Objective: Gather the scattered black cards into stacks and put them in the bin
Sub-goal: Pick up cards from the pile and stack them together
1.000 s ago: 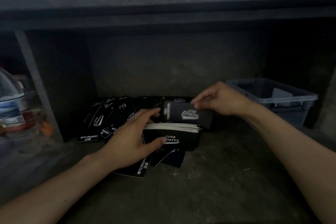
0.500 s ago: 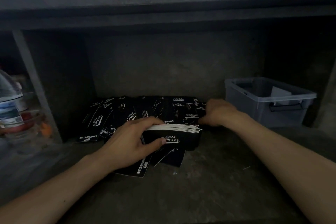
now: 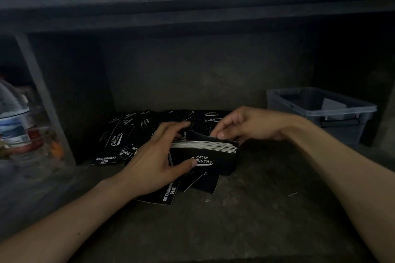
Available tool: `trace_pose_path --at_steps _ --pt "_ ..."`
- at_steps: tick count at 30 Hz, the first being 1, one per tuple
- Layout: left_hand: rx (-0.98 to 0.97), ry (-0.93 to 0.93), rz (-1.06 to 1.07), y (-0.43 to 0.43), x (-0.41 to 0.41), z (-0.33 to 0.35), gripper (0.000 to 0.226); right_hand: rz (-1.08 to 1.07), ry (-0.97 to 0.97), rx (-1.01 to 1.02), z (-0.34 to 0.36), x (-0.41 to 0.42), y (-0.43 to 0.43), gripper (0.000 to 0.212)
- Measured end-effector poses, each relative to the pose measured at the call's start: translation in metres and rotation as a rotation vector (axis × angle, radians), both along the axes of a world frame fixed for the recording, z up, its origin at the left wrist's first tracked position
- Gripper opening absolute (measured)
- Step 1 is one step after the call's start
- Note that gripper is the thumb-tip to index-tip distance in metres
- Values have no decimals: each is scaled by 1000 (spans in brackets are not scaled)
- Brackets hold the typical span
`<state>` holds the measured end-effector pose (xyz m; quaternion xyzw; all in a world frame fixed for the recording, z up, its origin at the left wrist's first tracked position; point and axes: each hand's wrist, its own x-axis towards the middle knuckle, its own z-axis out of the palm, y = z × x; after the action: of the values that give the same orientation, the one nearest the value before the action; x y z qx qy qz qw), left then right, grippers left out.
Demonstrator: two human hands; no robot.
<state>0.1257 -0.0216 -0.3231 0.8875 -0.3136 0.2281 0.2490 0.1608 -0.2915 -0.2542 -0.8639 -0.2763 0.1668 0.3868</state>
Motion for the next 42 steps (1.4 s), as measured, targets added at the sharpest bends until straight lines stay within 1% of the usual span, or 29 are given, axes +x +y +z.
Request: trace_pose_path --at_steps 4,6,7,9,10,11,12,13,14,16,18,19,21,22,23,26,29,30,31,34,36,37,38,40,42 --pt "1 -21 30 1 1 0 74 39 66 24 -4 8 -1 22" --pt "12 7 -9 0 2 0 57 69 55 2 -7 9 3 22" --pt "22 12 -27 0 3 0 47 58 43 26 -8 11 6 23" --pt "24 -12 -31 0 3 0 35 -45 -42 105 -10 15 9 29" --pt "17 -23 -27 0 3 0 34 -110 -148 78 -12 17 8 38" --pt "9 -26 -23 0 3 0 34 -150 -269 -25 -15 18 8 50" --pt "1 -25 -21 0 3 0 33 -145 -349 -157 -19 19 8 62" --pt "-6 -22 -20 0 3 0 33 -119 -378 -284 -23 21 8 70" --pt "-12 -16 -18 0 3 -1 33 -106 -376 -392 -26 23 6 74" --pt "-21 -2 -12 0 4 -1 34 -154 -407 -543 -24 26 0 68" --pt "-23 8 -11 0 4 -1 34 -279 -490 -621 -19 27 -9 48" --pt "-23 7 -13 0 4 -1 33 -340 -535 -609 -17 28 -13 38" --pt "-23 6 -17 -1 3 0 33 -406 -616 -510 -19 29 -17 23" --pt "-23 5 -21 -1 3 0 33 -425 -643 -479 -22 29 -16 24" --pt "-23 3 -26 -2 3 0 33 -448 -647 -486 -25 28 -15 33" --pt "-18 0 -36 -1 3 0 33 -540 -606 -589 -36 27 -3 67" --pt "-25 6 -42 -1 3 0 32 -570 -628 -679 -43 35 4 88" --pt "-29 9 -42 0 3 0 33 -553 -589 -719 -42 36 3 87" --pt "-32 10 -43 0 3 0 33 -528 -534 -751 -39 36 2 82" --pt "-35 22 -47 -1 3 0 33 -430 -359 -775 -27 31 -8 61" --pt "-37 22 -47 -1 3 0 33 -406 -320 -720 -24 29 -14 46" --pt "-37 19 -46 0 3 0 33 -419 -323 -657 -25 29 -15 34" --pt "-37 19 -46 0 2 0 33 -440 -328 -594 -26 28 -14 27" --pt "-38 24 -50 0 1 1 33 -486 -346 -543 -28 26 -11 34" --pt "-42 29 -52 0 0 2 33 -538 -366 -552 -28 27 -6 34"
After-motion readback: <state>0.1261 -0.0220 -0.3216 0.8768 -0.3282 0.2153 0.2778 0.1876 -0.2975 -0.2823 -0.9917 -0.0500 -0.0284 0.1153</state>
